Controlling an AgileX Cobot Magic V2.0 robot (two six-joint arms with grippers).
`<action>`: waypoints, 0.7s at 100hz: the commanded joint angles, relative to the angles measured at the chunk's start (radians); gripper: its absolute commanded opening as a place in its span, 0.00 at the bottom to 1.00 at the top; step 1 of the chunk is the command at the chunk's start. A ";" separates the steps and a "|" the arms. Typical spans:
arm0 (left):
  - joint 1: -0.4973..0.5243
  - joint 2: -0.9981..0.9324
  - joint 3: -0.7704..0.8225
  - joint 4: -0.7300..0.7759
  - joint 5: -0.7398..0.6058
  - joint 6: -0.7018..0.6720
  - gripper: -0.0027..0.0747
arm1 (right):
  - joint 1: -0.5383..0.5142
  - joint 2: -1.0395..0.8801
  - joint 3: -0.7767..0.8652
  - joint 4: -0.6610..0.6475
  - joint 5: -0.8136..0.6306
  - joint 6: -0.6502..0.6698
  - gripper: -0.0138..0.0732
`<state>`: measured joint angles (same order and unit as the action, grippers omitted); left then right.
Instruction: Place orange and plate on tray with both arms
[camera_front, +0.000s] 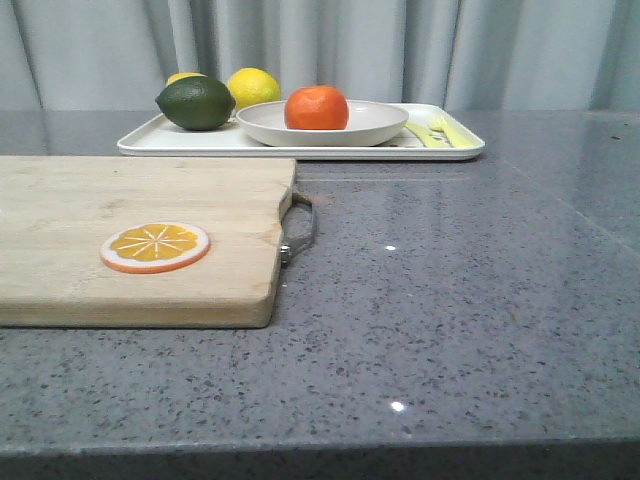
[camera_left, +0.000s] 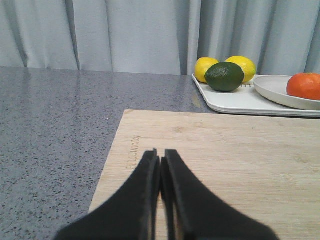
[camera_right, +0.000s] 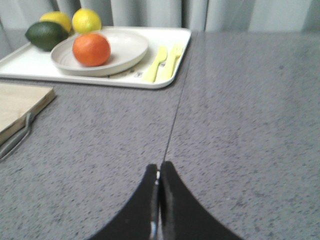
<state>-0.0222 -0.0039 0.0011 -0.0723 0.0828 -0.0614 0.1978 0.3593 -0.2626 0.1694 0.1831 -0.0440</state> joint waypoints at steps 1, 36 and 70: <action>0.003 -0.032 0.023 -0.011 -0.071 -0.008 0.01 | -0.017 -0.036 0.016 -0.122 -0.137 0.104 0.09; 0.003 -0.032 0.023 -0.011 -0.071 -0.008 0.01 | -0.169 -0.227 0.175 -0.250 -0.175 0.214 0.09; 0.003 -0.032 0.023 -0.011 -0.071 -0.008 0.01 | -0.193 -0.391 0.291 -0.253 -0.210 0.214 0.09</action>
<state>-0.0222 -0.0039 0.0011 -0.0723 0.0841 -0.0614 0.0134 -0.0035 0.0278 -0.0674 0.0466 0.1689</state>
